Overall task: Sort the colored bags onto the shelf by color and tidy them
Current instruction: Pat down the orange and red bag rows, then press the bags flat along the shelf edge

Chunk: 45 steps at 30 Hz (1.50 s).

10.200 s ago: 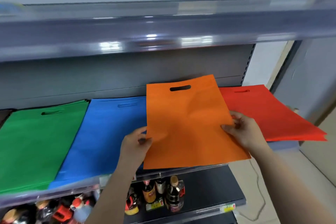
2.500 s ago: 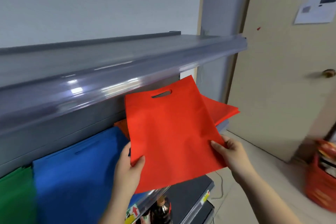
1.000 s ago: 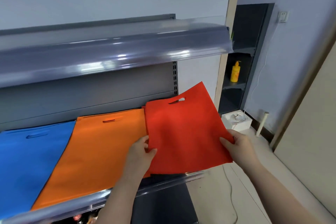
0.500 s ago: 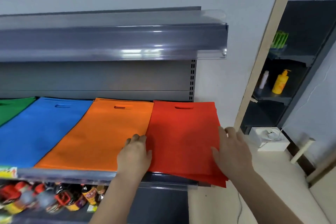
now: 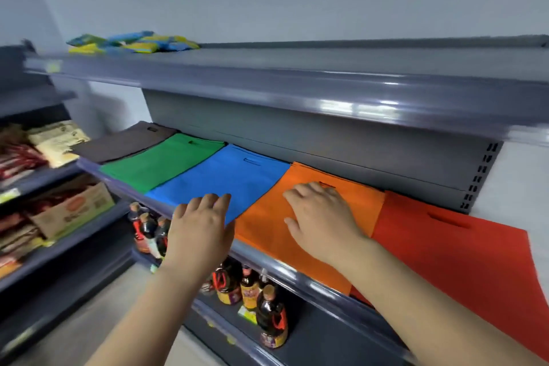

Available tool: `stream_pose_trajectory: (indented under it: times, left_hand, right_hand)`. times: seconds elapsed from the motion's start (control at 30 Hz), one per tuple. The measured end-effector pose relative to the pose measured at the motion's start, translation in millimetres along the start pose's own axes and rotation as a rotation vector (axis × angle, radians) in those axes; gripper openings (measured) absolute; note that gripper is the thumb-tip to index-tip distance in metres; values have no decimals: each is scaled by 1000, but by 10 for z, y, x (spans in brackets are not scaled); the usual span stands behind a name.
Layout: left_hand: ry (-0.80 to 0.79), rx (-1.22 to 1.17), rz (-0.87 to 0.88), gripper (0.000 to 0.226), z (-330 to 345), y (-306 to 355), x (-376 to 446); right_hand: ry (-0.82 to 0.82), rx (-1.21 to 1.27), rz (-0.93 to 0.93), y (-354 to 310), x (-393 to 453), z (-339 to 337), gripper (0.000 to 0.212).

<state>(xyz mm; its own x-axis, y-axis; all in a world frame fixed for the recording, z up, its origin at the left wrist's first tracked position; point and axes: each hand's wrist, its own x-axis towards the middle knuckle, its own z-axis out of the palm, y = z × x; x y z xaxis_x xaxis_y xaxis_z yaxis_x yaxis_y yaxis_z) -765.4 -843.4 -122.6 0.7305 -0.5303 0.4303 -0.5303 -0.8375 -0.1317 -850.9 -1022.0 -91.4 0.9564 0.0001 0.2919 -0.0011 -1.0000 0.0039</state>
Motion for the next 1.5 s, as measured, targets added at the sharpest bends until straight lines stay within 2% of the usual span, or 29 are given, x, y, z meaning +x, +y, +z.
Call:
stream_pose_trajectory:
  times: [0.23,0.4,0.53,0.7,0.83,1.03,1.5]
  left_hand:
    - [5,95,-244,46,-264,-1369,-337]
    - [-2,148,-335,44,-331,-2325,-572]
    - [24,231,-392,53,-323,-3074,-759]
    - [-26,266,-537,49,-378,-3761,-889]
    - [-15,255,-619,49,-280,-4280,-867]
    - [-79,292,-718,49,1,-5078,-654]
    - [-92,315,-952,50,443,-6806,49]
  right_hand:
    - [16,-33,-271,-1295,873,48,32]
    - [46,-13,-367,-2228,1417,162,31]
    - [76,13,-432,-2942,1830,254,29]
    - [73,57,-533,-3675,2313,368,35]
    - [68,93,-584,-4154,2758,546,38]
    - [76,117,-692,-4749,3546,837,40]
    - [57,231,-873,-5874,5492,1240,47]
